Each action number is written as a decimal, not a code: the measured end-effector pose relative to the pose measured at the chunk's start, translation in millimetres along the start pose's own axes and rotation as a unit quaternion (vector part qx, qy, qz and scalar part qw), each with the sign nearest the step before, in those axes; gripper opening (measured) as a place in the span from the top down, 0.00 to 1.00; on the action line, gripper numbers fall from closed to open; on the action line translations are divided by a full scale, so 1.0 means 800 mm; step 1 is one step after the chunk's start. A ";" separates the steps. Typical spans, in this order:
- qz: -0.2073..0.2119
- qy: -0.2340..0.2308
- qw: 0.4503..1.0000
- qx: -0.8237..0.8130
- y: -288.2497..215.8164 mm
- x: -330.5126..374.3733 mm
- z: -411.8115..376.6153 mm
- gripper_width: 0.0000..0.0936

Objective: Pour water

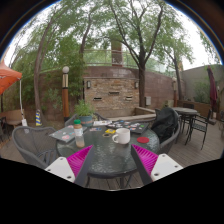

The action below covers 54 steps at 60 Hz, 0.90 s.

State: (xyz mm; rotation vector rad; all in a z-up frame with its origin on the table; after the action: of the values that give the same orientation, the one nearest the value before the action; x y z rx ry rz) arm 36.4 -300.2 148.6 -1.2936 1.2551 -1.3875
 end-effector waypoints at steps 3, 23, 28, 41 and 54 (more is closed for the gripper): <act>0.001 0.003 1.000 0.004 -0.006 0.001 -0.010 0.13; -0.004 -0.022 0.999 0.025 0.007 -0.033 -0.039 0.12; -0.002 -0.046 0.999 0.027 0.006 -0.064 -0.075 0.12; 0.023 -0.085 0.996 0.014 -0.018 -0.189 -0.194 0.13; 0.031 -0.046 0.998 0.016 -0.014 -0.312 -0.249 0.13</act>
State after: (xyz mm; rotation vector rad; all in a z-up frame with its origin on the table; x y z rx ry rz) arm -132.2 -29.4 128.8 -1.2720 1.1973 -1.2850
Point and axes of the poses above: the point between the fingertips, and its own axes, seen from behind it with the camera up: z to the right, y down, x backward, against the way the camera looks, the point moved 2 cm from there along x, backward, against the way the camera looks, and after that the axes turned 1 degree about z, right-handed, at the moved point
